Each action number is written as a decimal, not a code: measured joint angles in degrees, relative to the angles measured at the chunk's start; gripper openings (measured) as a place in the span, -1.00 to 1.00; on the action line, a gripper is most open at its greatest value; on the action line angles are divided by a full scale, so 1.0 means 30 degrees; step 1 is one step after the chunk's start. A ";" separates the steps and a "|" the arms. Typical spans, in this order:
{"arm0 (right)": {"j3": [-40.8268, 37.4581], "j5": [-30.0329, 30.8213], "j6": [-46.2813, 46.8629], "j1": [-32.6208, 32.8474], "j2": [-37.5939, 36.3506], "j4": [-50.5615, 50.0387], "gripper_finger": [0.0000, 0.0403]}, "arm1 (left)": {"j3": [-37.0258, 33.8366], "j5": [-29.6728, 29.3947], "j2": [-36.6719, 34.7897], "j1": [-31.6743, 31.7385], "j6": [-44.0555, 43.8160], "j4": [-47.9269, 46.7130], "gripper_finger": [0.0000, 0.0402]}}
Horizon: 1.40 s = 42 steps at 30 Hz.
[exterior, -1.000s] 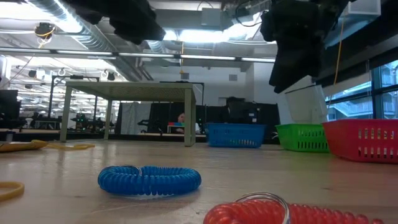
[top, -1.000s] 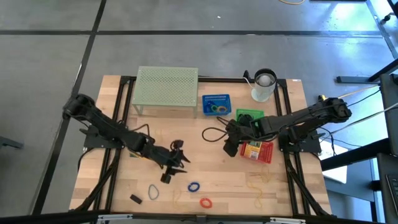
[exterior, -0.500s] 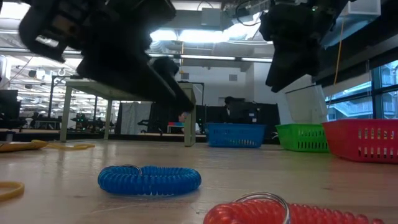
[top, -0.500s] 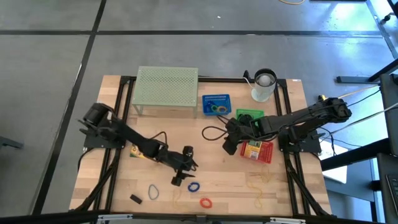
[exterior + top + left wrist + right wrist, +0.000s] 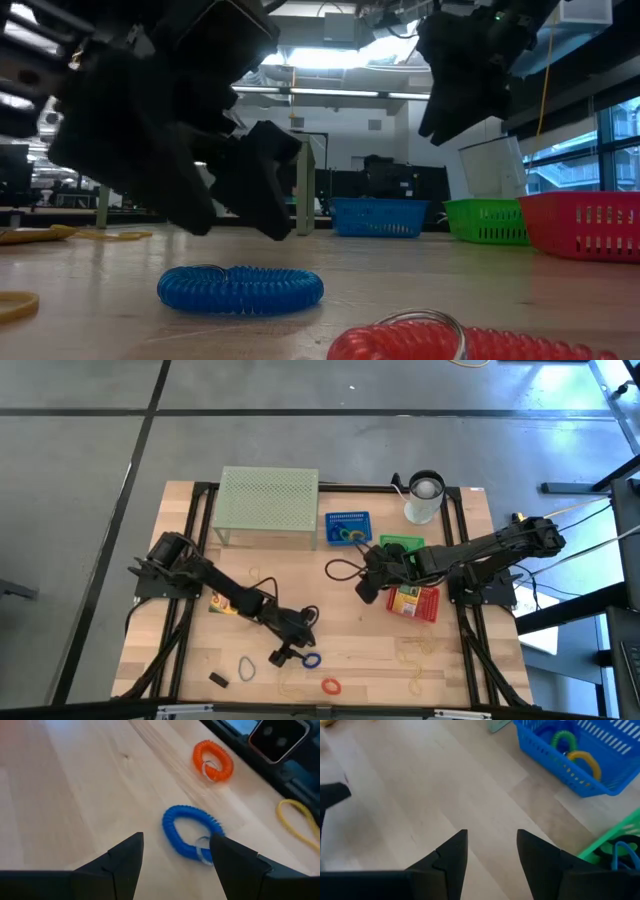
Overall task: Pick & Place Office Desk Supplies
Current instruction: Put the blue spring keychain into the blue bin
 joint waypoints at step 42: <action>0.0000 0.1065 0.5994 0.1001 0.0000 0.1093 -0.15 | 0.0049 -0.8205 0.2289 -0.1883 -0.0939 0.2054 -0.93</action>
